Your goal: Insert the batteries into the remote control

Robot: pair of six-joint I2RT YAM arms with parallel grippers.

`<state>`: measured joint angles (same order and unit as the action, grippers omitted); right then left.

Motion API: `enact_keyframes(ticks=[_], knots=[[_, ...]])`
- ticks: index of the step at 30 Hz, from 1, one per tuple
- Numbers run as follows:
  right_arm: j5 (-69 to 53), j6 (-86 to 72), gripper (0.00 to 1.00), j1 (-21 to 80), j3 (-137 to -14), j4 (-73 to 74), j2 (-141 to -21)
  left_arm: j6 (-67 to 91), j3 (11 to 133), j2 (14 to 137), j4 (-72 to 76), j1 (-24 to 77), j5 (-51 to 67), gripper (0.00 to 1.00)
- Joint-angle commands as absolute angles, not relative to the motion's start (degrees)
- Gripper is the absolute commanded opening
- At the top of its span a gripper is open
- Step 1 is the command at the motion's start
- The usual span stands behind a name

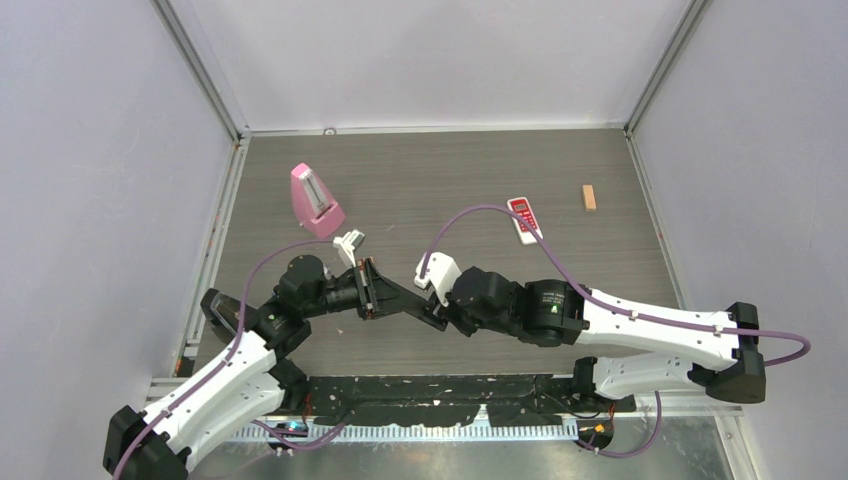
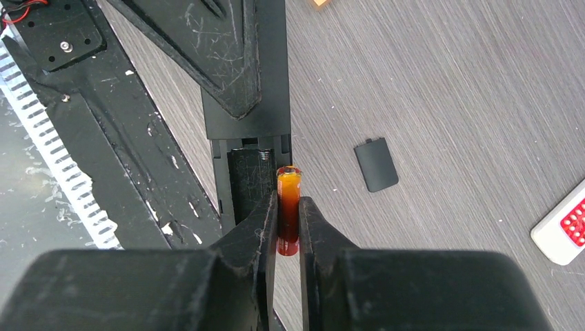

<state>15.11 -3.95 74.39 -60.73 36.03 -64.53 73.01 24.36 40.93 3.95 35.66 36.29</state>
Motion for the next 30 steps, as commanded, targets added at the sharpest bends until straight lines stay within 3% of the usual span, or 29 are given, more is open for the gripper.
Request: enact_keyframes(ticks=[1,30], knots=[[14.2,-2.9,0.08,74.0,-62.3,33.3,-64.5,71.9,27.0,40.4,4.3,36.1,39.0,0.0],[6.0,-6.6,0.08,73.6,-63.1,35.1,-62.5,65.3,29.2,42.1,0.7,36.1,41.0,0.0]])
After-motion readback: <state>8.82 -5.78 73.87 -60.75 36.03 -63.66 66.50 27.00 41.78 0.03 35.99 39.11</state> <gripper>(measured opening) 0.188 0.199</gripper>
